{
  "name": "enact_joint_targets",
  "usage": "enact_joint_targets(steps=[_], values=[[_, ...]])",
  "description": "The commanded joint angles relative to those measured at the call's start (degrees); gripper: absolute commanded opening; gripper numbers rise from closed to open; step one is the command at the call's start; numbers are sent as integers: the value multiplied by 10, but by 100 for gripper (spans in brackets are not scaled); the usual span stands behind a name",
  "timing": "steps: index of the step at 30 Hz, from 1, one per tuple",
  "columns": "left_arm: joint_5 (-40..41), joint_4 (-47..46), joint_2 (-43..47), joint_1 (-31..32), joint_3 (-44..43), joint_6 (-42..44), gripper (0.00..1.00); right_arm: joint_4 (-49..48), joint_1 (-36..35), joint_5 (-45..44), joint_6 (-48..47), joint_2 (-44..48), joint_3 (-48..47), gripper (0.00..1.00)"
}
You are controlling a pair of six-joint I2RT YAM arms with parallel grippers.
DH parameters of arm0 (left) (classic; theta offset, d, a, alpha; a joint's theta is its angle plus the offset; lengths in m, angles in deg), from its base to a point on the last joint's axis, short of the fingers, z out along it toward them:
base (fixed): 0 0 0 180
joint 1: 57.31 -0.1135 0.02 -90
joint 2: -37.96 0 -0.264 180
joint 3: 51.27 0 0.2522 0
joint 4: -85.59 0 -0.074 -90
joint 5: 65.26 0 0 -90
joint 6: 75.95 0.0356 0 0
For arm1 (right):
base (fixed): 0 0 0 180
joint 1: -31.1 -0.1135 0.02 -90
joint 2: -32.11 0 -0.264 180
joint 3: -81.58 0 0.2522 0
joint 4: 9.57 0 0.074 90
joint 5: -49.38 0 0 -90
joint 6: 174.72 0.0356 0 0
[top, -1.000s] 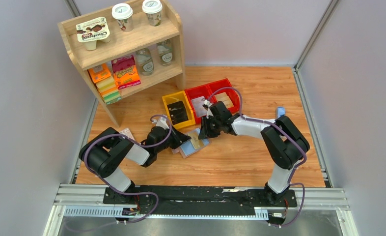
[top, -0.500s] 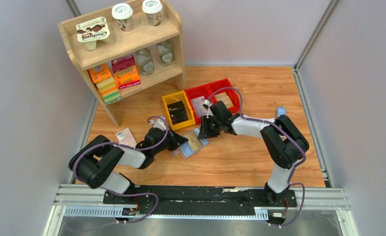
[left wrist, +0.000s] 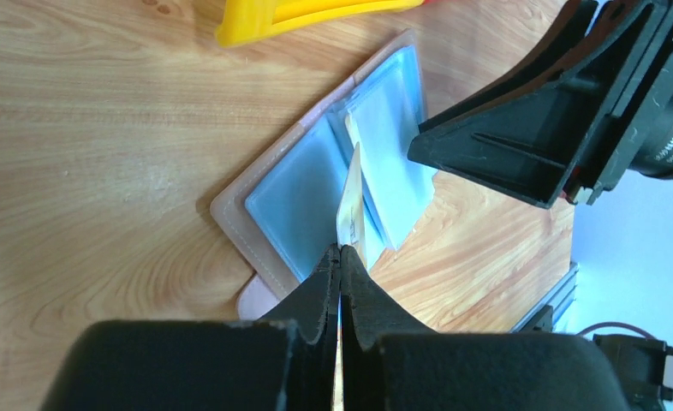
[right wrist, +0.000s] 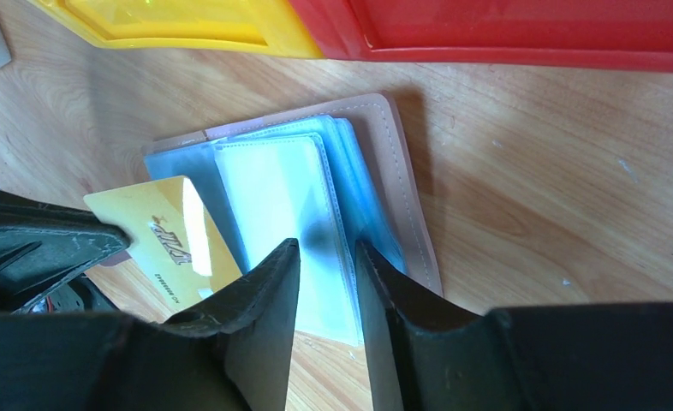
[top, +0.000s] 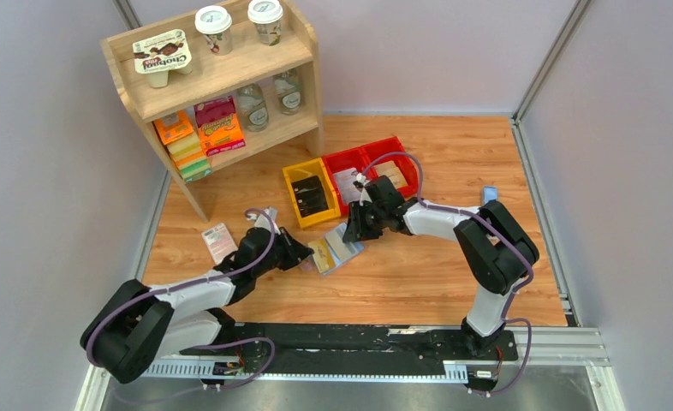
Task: Take the credit cards out of the card holder
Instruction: Remove the credit card from the card holder, then place the credit card in the storage box.
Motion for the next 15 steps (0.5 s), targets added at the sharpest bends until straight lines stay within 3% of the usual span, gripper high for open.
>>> enact_joint_targets(steps=[1, 4, 13, 15], values=[[5, 66, 59, -4, 11, 59, 0, 26, 3, -23, 0, 1, -11, 40], [2, 74, 101, -5, 18, 77, 0, 23, 3, -5, 1, 24, -19, 49], [-34, 57, 168, -6, 14, 131, 0, 4, 7, 35, -20, 172, -9, 93], [-46, 42, 176, -7, 14, 138, 0, 6, 16, 59, -35, 202, -3, 96]])
